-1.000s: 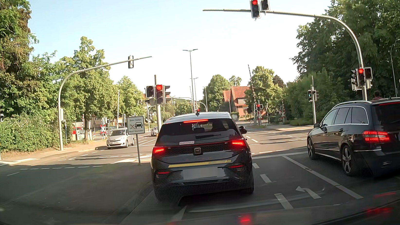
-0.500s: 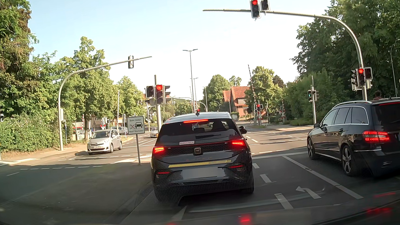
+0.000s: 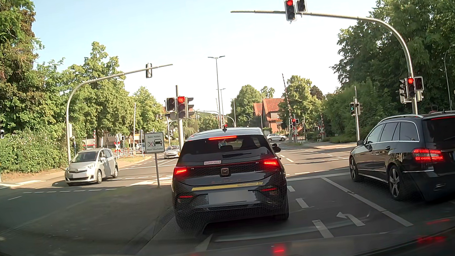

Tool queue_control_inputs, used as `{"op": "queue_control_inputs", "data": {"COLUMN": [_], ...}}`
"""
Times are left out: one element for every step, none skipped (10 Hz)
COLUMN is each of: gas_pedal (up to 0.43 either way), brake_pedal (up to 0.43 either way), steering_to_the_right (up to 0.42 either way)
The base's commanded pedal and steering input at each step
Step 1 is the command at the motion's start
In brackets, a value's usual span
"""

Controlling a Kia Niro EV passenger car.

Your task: Follow the waypoints while adhering to traffic rules and regulations

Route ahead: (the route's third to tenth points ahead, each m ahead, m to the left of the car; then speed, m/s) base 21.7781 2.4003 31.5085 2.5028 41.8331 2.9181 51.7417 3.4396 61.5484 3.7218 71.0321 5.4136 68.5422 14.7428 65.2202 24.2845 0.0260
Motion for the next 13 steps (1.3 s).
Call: {"op": "queue_control_inputs", "data": {"gas_pedal": [0.0, 0.0, 0.0, 0.0, 0.0, 0.0, 0.0, 0.0, 0.0, 0.0, 0.0, 0.0, 0.0], "brake_pedal": [0.256, 0.256, 0.256, 0.262, 0.256, 0.262, 0.262, 0.262, 0.262, 0.262, 0.262, 0.262, 0.262], "steering_to_the_right": [-0.002, -0.002, -0.002, -0.004, -0.004, -0.004, -0.004, -0.004, -0.004, -0.004, -0.004, -0.004, -0.004]}}
